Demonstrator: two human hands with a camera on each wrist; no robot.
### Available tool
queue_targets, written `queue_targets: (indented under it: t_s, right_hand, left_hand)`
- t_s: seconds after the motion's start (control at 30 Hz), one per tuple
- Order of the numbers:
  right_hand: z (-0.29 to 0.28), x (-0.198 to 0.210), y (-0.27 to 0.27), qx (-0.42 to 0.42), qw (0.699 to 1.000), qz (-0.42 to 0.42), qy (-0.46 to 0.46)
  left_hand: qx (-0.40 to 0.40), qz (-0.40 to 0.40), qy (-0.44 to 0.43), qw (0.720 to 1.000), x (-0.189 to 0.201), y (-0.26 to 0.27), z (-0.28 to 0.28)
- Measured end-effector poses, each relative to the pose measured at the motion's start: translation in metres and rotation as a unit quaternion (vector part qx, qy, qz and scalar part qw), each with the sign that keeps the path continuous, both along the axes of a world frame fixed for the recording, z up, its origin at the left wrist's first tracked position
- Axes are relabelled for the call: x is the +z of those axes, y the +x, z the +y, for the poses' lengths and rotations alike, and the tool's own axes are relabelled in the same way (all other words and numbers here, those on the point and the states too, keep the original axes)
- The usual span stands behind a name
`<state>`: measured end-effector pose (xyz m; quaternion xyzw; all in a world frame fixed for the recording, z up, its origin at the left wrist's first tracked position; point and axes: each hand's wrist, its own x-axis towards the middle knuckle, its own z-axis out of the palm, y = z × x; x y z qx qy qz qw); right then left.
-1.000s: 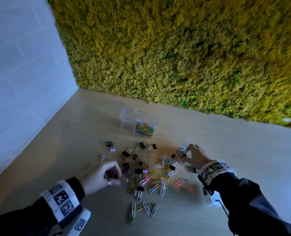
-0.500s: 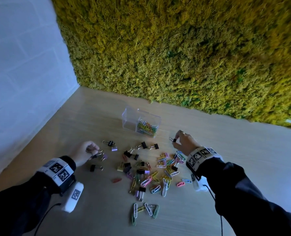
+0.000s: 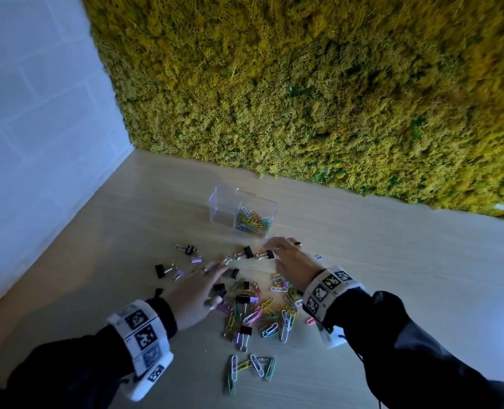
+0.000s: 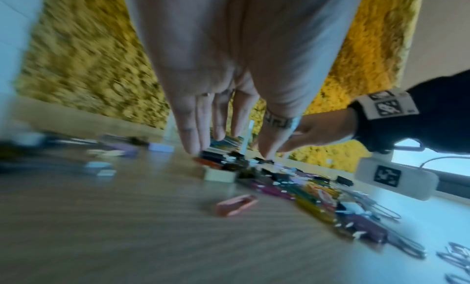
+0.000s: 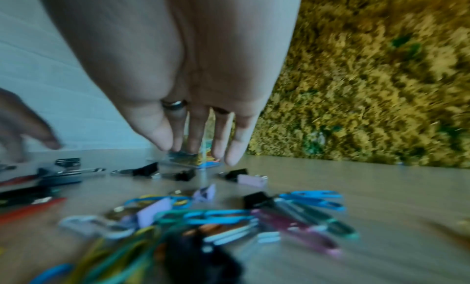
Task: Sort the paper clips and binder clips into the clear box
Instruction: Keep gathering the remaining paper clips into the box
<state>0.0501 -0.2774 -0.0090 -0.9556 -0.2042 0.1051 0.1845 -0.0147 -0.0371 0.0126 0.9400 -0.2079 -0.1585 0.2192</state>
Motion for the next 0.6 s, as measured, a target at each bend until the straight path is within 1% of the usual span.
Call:
queue_targets:
  t_s: [0.03,0.07,0.13,0.2,0.27,0.4,0.43,0.53,0.6]
  right_hand:
    - [0.009,-0.004,-0.001,0.029,0.999,0.017,-0.015]
    - [0.017,-0.01,-0.001,0.055,0.998,0.016,-0.037]
    - [0.026,-0.018,-0.002,0.079,0.993,-0.003,-0.083]
    - [0.027,-0.017,-0.005,0.061,0.992,0.005,-0.114]
    - [0.023,-0.011,-0.009,0.027,0.992,0.044,-0.113]
    - [0.021,0.003,-0.009,0.008,0.997,0.021,-0.08]
    - [0.024,0.005,-0.005,0.004,0.997,0.023,-0.076]
    - [0.036,0.004,0.007,0.017,0.993,0.039,-0.108]
    - [0.042,0.003,0.013,0.009,0.993,0.066,-0.1]
  left_hand:
    - [-0.019,0.012,0.024,0.999,0.001,0.002,-0.01]
    - [-0.029,0.02,0.043,0.998,0.001,0.005,-0.018]
    - [-0.02,0.023,0.05,0.998,-0.001,0.01,-0.023]
    - [0.007,0.002,0.032,0.999,-0.005,0.013,-0.019]
    - [0.022,-0.017,0.035,0.999,-0.008,0.013,-0.014]
    - [0.026,-0.003,0.049,0.998,-0.013,0.013,-0.011]
    - [0.027,-0.001,0.041,0.999,-0.013,0.012,-0.012]
    - [0.041,0.027,-0.004,0.999,-0.013,0.013,-0.012]
    - [0.049,0.042,-0.025,0.998,-0.012,0.014,-0.009]
